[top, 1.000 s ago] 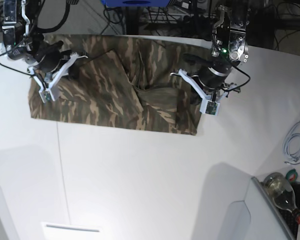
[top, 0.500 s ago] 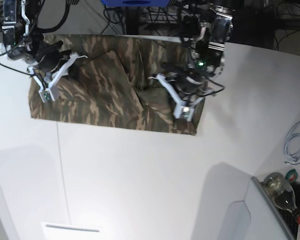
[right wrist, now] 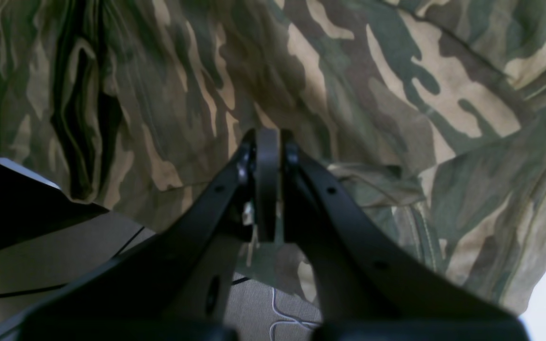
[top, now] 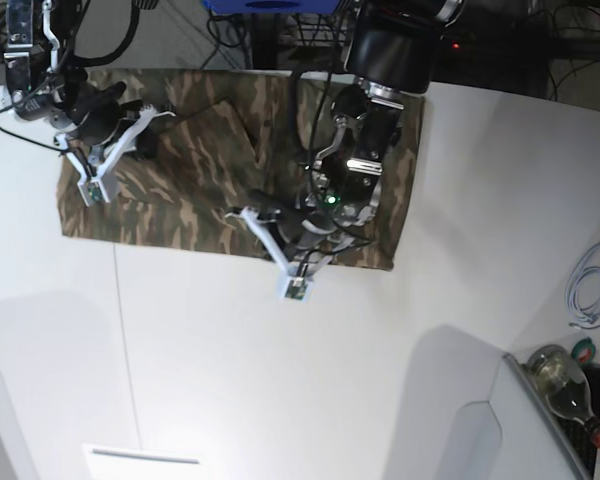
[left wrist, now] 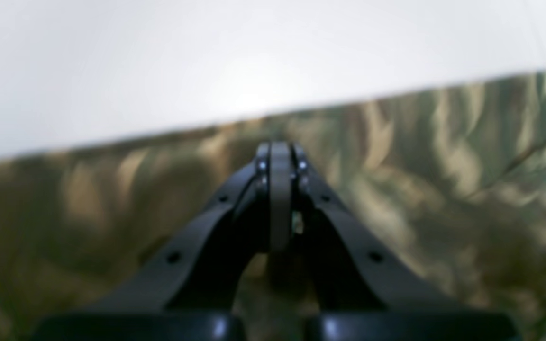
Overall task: Layout the t-shirt on the table in an organized manner, then fold the t-shirt properly
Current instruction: 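Release the shirt and move the right gripper to the strip's middle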
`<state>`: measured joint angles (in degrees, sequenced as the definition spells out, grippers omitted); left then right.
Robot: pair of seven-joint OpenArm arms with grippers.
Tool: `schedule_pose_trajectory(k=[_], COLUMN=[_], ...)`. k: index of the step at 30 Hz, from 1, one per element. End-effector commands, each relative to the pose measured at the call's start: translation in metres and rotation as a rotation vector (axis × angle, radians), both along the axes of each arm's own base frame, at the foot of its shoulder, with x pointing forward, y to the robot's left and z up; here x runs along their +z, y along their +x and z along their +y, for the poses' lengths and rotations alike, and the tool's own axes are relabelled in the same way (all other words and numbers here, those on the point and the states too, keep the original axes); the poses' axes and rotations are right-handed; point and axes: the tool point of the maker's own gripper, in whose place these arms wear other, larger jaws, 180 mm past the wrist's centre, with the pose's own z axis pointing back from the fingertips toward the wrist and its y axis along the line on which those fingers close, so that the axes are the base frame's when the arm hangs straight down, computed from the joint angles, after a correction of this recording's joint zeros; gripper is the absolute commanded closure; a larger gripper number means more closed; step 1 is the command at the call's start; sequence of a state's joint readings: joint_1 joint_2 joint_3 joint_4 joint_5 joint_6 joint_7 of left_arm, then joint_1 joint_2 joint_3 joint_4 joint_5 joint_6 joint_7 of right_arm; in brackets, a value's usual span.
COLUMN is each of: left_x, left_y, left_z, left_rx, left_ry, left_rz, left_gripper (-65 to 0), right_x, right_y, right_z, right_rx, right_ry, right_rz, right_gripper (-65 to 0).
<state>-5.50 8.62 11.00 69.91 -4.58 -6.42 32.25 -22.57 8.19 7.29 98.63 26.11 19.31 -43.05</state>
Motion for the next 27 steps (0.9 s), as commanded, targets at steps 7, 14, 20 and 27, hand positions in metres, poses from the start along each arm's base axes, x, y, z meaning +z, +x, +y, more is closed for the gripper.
schedule_pose_trajectory(k=[7,14,20,27], left_x=[0.059,0.043,0.016,-0.022], left_y=[-0.007,-0.074,-0.100,-0.128], left_z=[0.062,0.164,0.167,0.177], left_rx=[0.041,0.154,0.160,0.178], left_ry=[0.054,0.218,0.209,0.212], left_rz=[-0.215,-0.148,-0.121,-0.063], left_gripper=[0.0,0.0,0.0,0.0], right_x=[0.028,0.070,0.063,0.077], right_y=[0.019,0.059,0.082,0.113], right_z=[0.005,0.059,0.116,0.160], right_rx=[0.026,0.239,0.429,0.511], right_ry=[0.003,0.024,0.033,0.062], right_rz=[-0.111,-0.263,-0.234,-0.277], right_gripper=[-3.2,-32.6,-33.2,-20.4])
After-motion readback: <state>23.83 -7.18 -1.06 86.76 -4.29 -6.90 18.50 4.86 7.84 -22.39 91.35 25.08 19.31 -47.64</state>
